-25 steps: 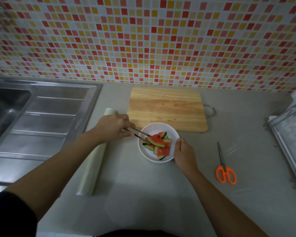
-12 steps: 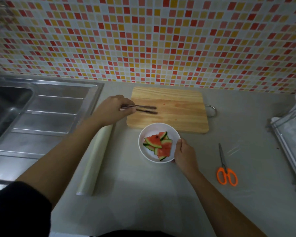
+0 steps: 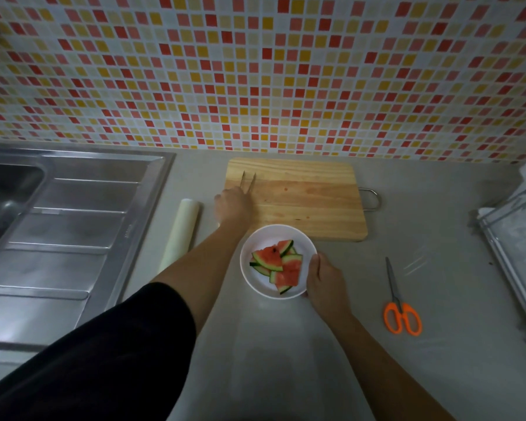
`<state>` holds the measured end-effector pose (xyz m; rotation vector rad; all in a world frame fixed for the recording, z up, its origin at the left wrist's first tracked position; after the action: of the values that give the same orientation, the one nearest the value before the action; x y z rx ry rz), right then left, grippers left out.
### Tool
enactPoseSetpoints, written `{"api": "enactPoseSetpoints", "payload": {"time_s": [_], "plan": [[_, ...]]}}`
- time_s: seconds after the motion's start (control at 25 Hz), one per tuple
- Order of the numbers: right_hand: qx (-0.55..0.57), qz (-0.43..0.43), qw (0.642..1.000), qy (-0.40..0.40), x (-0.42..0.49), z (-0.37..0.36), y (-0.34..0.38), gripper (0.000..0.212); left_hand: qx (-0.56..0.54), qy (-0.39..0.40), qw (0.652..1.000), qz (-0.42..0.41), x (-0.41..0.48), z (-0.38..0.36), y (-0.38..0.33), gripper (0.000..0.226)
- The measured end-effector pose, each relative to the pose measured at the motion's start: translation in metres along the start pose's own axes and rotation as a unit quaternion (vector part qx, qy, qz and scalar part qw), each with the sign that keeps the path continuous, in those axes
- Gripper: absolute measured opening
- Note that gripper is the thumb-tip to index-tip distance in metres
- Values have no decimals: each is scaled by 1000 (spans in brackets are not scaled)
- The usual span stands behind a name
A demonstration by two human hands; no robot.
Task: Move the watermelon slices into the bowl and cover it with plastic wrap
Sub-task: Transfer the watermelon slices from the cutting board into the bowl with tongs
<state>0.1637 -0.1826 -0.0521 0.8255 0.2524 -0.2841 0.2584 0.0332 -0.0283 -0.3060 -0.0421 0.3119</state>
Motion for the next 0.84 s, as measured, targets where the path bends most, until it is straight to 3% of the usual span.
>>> {"api": "enactPoseSetpoints", "payload": {"time_s": [0.36,0.44,0.52,0.72,0.84], "plan": [[1,-6,1000,-1,2,-1,-2,29,-53,16,998,13,1,-11,-4,28],[-2,-2,1000,-1,3,-1,-2,29,-69,11,997,13,-1,-8,-6,39],[3,0,1000,5,2,0,-1,31,-71,-12,997,-5,-4,1,-6,47],[2,-3,1000,13,0,2,2,36,-153,-122,979,-57,-32,28,4,34],[5,-15,1000,19,1,2,3,36,-146,-66,985,-61,-70,23,11,42]]}}
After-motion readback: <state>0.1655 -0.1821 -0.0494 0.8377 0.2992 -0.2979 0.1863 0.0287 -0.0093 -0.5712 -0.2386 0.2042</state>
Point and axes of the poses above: each hand's wrist, its own x-axis towards the middle knuckle, its own z-axis out of the back of the hand, y = z × x, the point moved 3 cm from there along x, towards the middle knuckle, and after that the axes turned 15 degrees about -z, right-handed, at the moved point
